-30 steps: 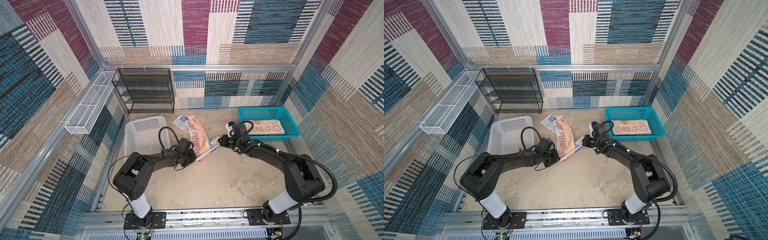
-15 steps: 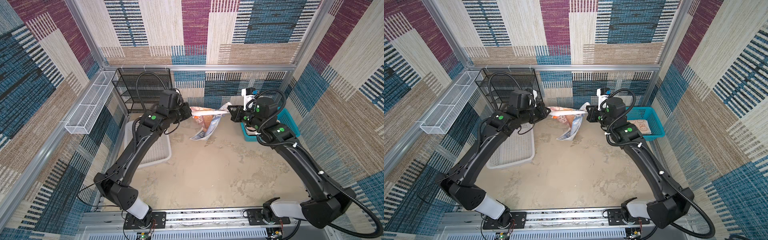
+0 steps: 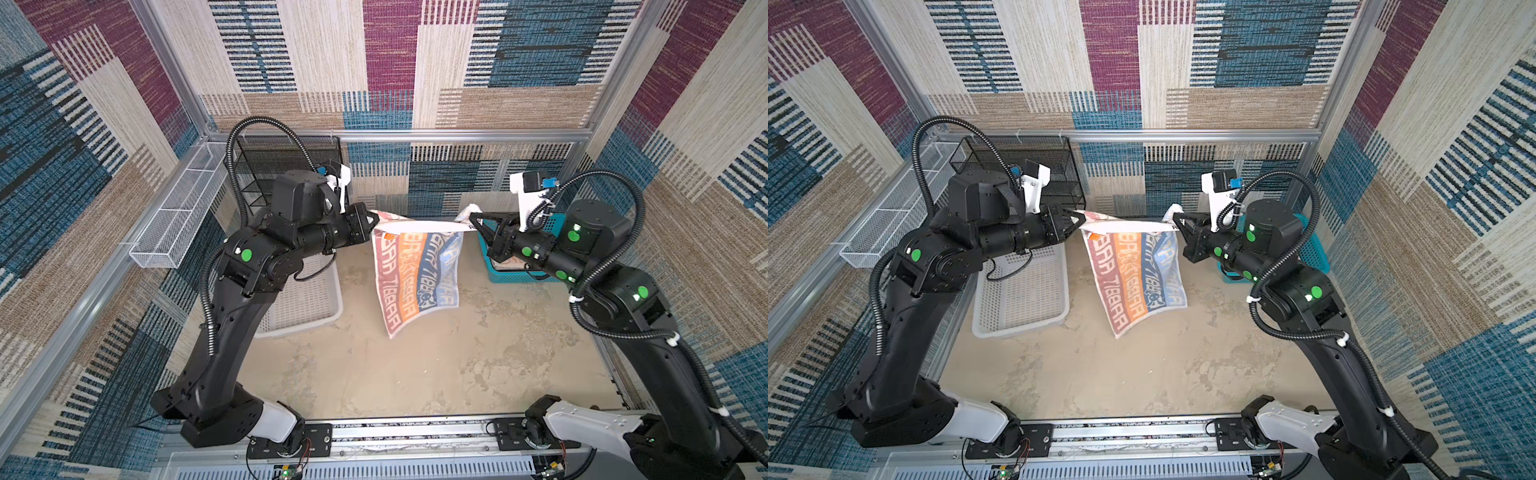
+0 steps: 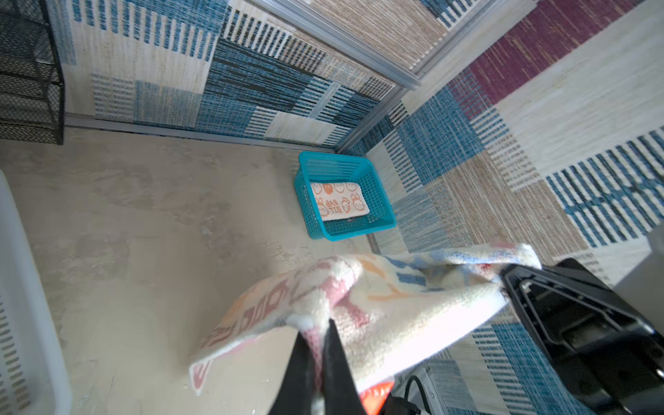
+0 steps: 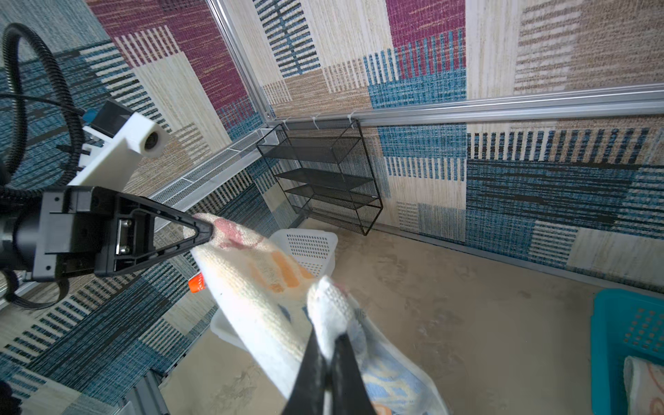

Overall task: Fold and stack the towels
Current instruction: 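Lift the towel by two corners with both grippers, spreading them apart, then lower the spread RABBIT towel flat onto the table with both grippers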

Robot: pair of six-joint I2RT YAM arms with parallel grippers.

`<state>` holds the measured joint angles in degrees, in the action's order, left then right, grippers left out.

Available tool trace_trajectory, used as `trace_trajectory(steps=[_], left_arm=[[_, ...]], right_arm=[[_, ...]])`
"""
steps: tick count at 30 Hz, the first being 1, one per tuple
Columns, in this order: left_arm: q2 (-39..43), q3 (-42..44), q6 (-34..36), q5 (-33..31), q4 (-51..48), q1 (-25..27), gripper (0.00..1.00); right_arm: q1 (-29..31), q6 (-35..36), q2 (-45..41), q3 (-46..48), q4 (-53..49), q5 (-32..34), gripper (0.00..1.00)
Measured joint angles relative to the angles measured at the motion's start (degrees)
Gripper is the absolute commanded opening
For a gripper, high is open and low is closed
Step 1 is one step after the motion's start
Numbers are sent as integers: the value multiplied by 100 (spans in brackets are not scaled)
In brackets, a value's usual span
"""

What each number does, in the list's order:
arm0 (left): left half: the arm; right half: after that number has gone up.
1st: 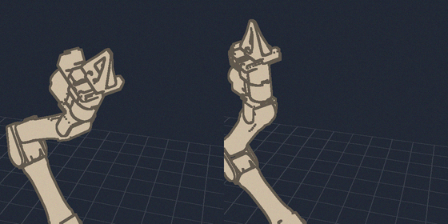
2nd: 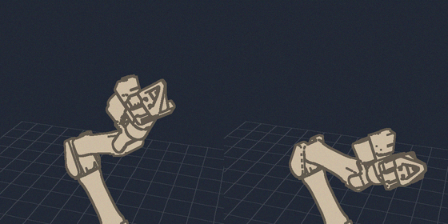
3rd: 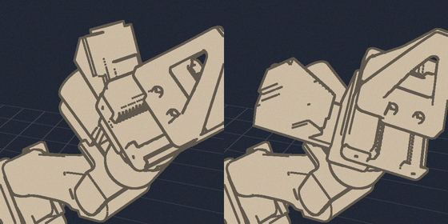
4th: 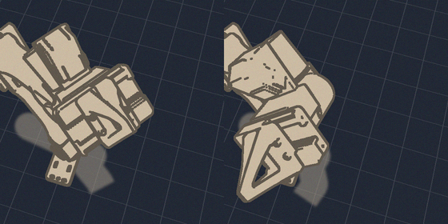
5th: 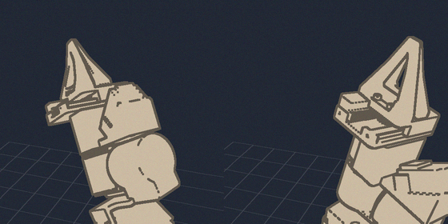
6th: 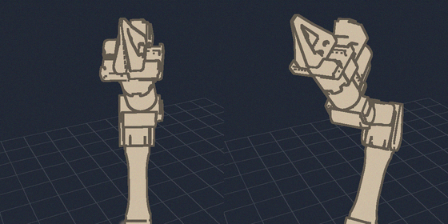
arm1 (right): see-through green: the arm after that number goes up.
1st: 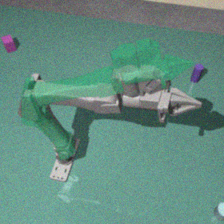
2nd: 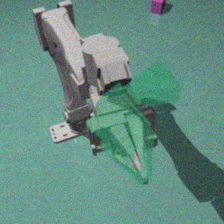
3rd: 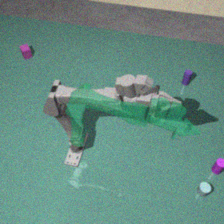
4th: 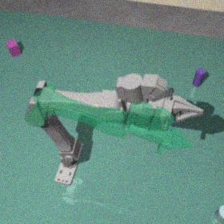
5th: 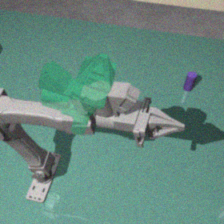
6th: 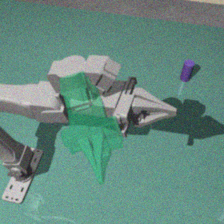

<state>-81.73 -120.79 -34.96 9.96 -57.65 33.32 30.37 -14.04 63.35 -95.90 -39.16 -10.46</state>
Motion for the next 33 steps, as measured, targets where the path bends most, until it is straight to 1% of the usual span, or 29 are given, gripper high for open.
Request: trace_trajectory(steps=[3, 6, 10, 13, 15, 18, 22, 26, 28, 31, 33], left_arm=[[208, 146, -116, 175, 2, 63, 0], [170, 127, -136, 186, -28, 70, 0], [-249, -111, -120, 48, -188, -44, 0], [-706, -221, -44, 94, -221, -398, 0], [-1060, -251, 31, 216, -208, -651, 0], [-1738, -372, 127, 468, -151, -935, 0], [-2900, -1049, 343, 581, -98, -1198, 0], [-4273, -2184, 466, 584, -146, -1421, 0], [-4822, -2599, 494, 566, -179, -1510, 0], [-5414, -2911, 511, 570, -225, -1602, 0], [-5619, -2896, 538, 562, -238, -1624, 0]], right_arm=[[7, 17, -81, -98, -254, -92, 0], [7, 15, -20, -90, -433, -28, 0], [-2, 13, 216, -44, -472, 262, 0], [-33, 33, 568, 57, -374, 518, 0], [-186, 76, 887, 122, -260, 546, 0], [-649, 83, 1440, 225, 31, 254, 0], [-1051, 101, 2444, 28, 334, 39, 0], [-1233, 160, 3663, -542, 540, 48, 0], [-1287, 186, 4251, -835, 612, 63, 0], [-1357, 188, 4992, -1113, 634, 35, 0], [-1388, 190, 5307, -1198, 636, -9, 0]])
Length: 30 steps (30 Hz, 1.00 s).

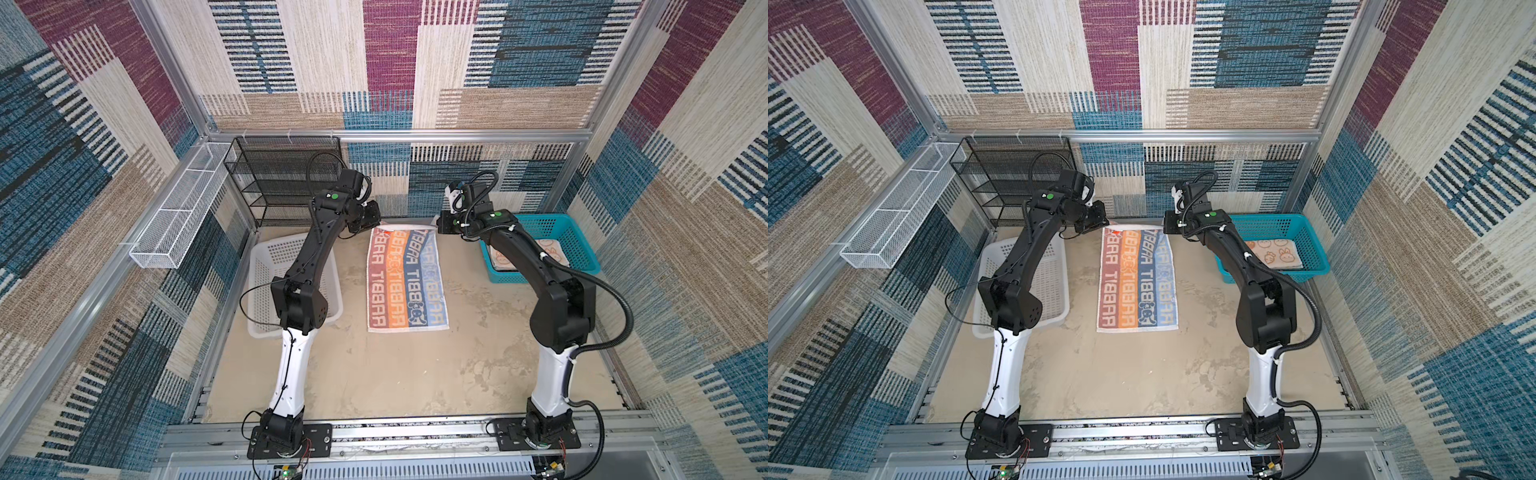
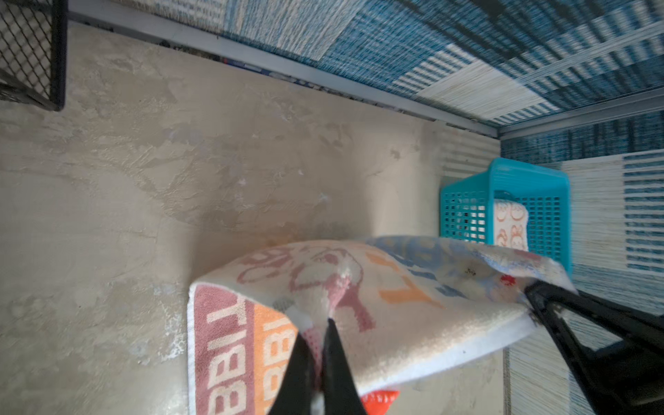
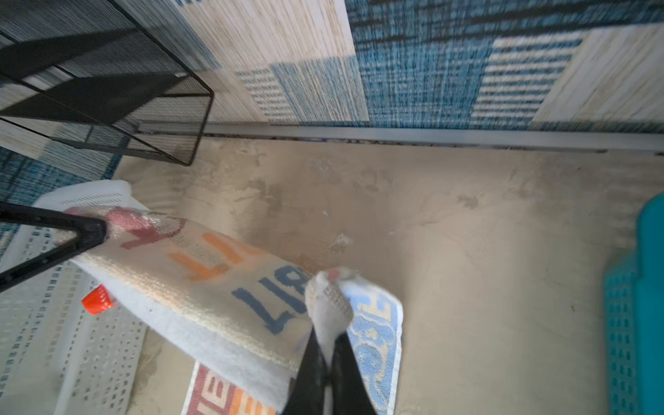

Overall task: Fold and stack the towels
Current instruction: 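Lower the spread RABBIT towel flat onto the table with both grippers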

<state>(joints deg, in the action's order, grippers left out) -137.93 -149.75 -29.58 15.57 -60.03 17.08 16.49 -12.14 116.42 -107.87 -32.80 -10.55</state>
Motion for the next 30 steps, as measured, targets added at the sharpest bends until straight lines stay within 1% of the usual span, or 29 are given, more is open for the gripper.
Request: trace_trajectory(steps=[2, 5, 9, 14, 19, 22, 25, 27, 30], left_arm=[[-37, 238, 79, -39, -7, 0, 0], [109, 787, 186, -46, 33, 0, 0], [518, 1759, 260, -48, 74, 90, 0], [990, 3147, 323, -20, 225, 243, 0], [1458, 4378, 343, 7, 463, 339, 0], [1718, 4833, 343, 0, 588, 398, 0], [1836, 5099, 369, -238, 531, 420, 0], [1843, 5195, 387, -409, 518, 476, 0], [1845, 5268, 422, -730, 466, 562, 0]], right_arm=[[-4, 15, 170, 22, 33, -50, 0], [-4, 13, 144, 428, 227, -229, 0], [-4, -31, -122, 1377, 522, -507, 0], [4, -208, -684, 2750, 1032, -870, 0], [101, -400, -1119, 3921, 1545, -1163, 6], [164, -503, -1314, 4446, 1790, -1272, 12], [223, -560, -1445, 4787, 1834, -1154, 18], [293, -566, -1486, 4922, 1834, -1040, 26], [339, -584, -1574, 5047, 1766, -765, 28]])
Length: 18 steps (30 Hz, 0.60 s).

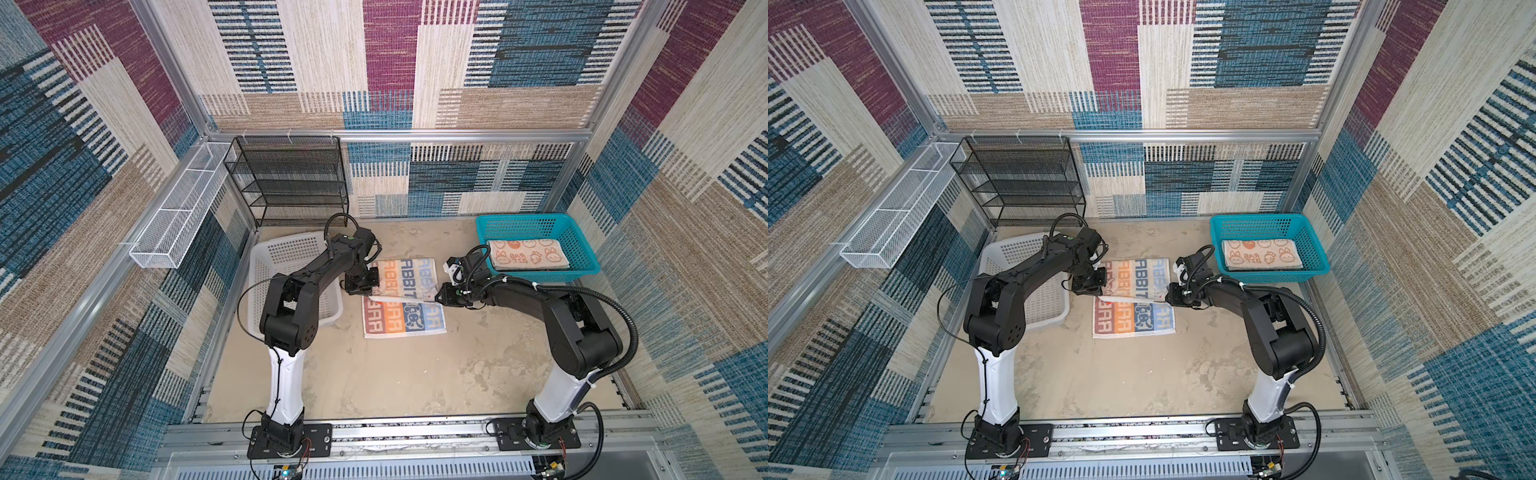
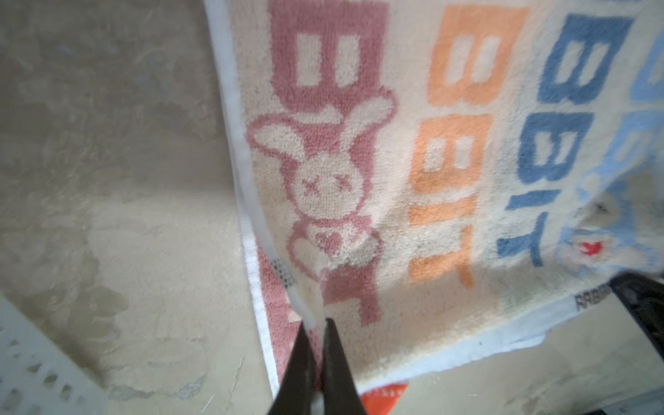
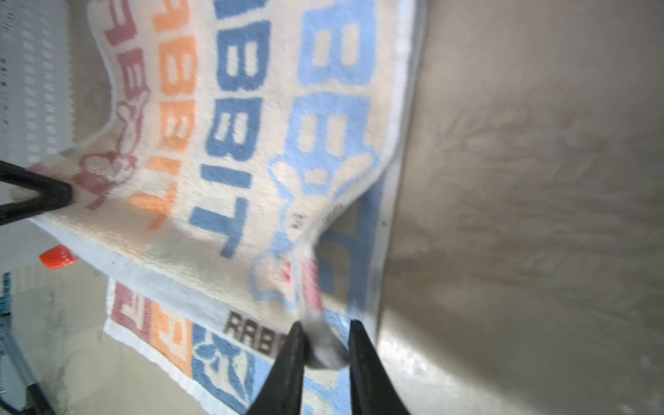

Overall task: Fold and stack the towels
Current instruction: 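Lower the spread RABBIT towel flat onto the table with both grippers, then fold the towel's held edge over toward the robot with both grippers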

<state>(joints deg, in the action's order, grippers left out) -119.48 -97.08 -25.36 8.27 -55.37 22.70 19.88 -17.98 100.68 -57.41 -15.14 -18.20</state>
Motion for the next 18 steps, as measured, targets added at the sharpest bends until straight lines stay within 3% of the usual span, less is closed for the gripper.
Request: trace_trajectory(steps=[10, 18], left_arm=[[0, 70, 9, -236, -44, 142, 0], [50, 173, 22, -321, -55, 197, 0]], right_arm=[[31, -37, -424, 105, -101, 61, 47], [33, -197, -92, 221, 184, -286, 43]])
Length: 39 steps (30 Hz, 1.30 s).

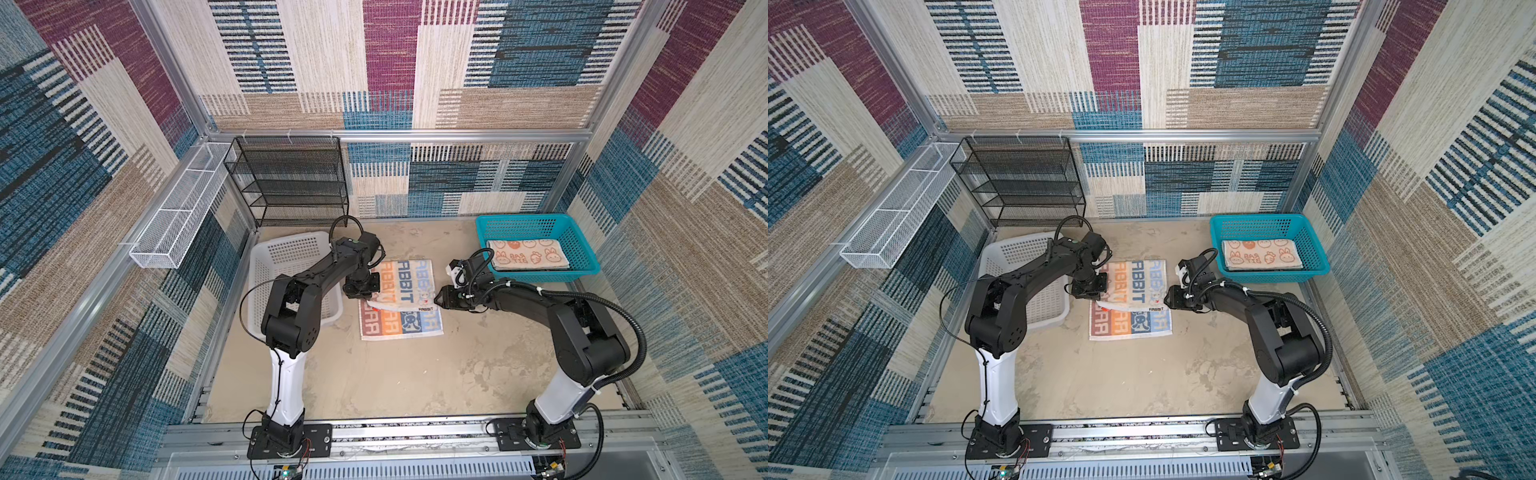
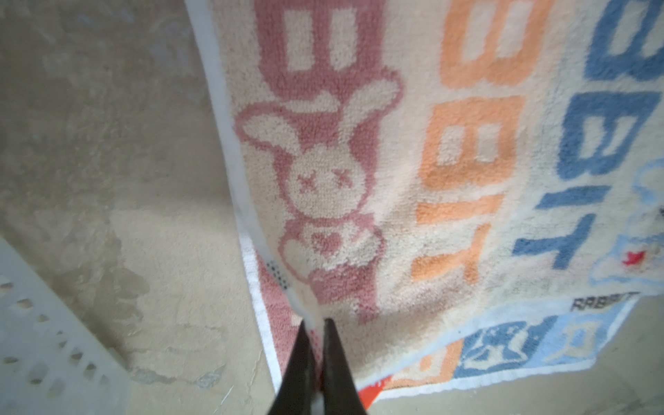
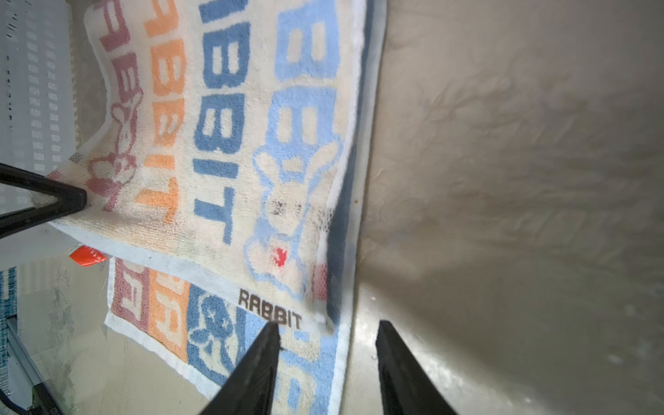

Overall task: Fold and stack the towels
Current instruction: 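Fold the towel's held edge over toward the robot with both grippers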

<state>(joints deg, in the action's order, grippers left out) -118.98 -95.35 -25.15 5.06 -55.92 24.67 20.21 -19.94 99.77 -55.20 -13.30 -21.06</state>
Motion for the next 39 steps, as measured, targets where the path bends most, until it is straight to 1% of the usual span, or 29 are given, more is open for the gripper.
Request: trace_trajectory(steps=[4, 10, 19, 26, 27, 33, 39], left_arm=[[7, 24, 0, 0, 2, 13, 0], [11, 26, 0, -4, 4, 37, 0], [22, 120, 0, -13, 24, 57, 0], [26, 153, 2, -13, 59, 57, 0], [26, 153, 2, -13, 66, 57, 0], [-142, -46, 0, 9, 72, 85, 0], [-627, -721, 0, 116, 68, 393, 0]], right_arm=[[50, -57, 116, 0, 68, -76, 39], [155, -76, 138, -31, 164, -129, 30], [164, -76, 269, -31, 188, -131, 29], [184, -72, 323, -31, 192, -144, 2], [184, -74, 313, -33, 190, -138, 1], [70, -9, 321, -249, 155, -4, 0], [-382, 149, 492, -330, 63, 72, 0]])
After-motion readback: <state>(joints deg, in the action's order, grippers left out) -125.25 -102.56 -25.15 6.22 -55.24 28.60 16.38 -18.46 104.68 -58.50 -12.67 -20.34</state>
